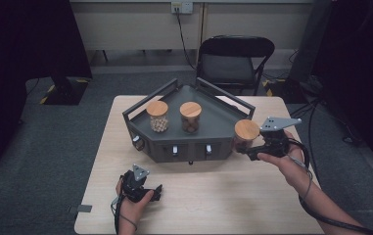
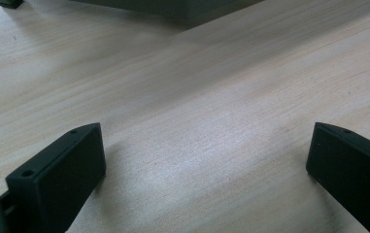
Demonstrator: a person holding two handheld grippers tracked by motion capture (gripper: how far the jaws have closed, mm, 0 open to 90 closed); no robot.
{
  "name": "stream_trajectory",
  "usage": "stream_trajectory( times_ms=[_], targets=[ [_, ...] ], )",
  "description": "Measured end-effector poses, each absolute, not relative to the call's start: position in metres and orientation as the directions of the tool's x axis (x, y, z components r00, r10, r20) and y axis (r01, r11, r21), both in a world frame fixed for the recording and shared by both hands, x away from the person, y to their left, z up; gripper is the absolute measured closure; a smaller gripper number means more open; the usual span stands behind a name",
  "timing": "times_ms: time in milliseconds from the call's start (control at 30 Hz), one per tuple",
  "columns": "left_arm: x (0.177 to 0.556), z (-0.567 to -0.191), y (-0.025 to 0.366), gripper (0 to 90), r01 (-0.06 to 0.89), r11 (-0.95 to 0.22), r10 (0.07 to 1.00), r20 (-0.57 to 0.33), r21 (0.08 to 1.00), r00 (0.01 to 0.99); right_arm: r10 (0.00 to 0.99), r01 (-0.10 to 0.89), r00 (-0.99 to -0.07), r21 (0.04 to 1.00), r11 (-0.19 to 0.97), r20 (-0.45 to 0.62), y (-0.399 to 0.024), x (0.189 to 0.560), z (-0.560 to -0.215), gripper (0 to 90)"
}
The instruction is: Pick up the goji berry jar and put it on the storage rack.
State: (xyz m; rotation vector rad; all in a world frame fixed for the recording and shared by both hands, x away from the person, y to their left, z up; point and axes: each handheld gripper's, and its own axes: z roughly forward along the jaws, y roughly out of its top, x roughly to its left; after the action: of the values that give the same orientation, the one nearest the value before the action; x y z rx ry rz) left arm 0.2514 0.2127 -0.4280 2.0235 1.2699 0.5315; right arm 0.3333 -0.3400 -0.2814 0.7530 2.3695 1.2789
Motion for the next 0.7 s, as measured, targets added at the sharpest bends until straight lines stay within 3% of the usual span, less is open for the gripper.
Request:
stream_trajectory(
  times_ms=[700],
  targets=[
    [0.251,-0.428,0.213,0.0,0.620,-0.293,0.898,-0.014,0.728,0.441,0.590,0.289,-0.805,0.831,0.476,-0.059,-0.302,0.361,-0.268,25.2]
  ],
)
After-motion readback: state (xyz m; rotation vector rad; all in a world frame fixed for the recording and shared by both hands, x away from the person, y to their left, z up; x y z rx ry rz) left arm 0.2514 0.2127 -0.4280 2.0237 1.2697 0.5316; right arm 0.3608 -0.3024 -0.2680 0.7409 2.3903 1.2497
